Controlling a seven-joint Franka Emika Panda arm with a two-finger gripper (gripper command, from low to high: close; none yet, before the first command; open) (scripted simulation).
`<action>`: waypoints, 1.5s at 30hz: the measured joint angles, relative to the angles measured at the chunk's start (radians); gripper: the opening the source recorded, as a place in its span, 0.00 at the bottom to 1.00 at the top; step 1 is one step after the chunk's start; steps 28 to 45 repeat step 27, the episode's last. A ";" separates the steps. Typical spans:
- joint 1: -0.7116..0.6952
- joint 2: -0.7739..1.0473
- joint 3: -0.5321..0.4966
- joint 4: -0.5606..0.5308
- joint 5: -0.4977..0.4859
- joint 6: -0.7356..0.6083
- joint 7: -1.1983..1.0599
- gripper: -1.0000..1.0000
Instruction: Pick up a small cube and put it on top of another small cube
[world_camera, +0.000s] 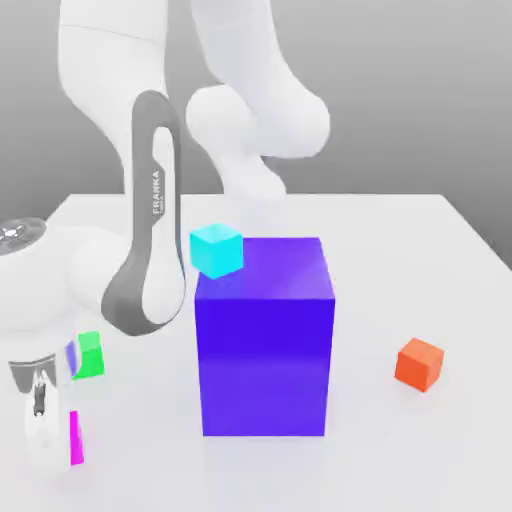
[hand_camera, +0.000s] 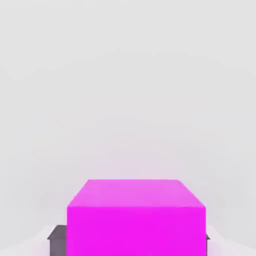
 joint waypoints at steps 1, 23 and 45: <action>0.005 -0.025 -0.006 -0.005 -0.007 -0.020 0.005 0.00; -0.157 -0.420 -0.164 -0.420 -0.111 0.004 0.501 0.00; -0.169 -0.365 -0.139 -0.417 -0.056 0.054 0.462 1.00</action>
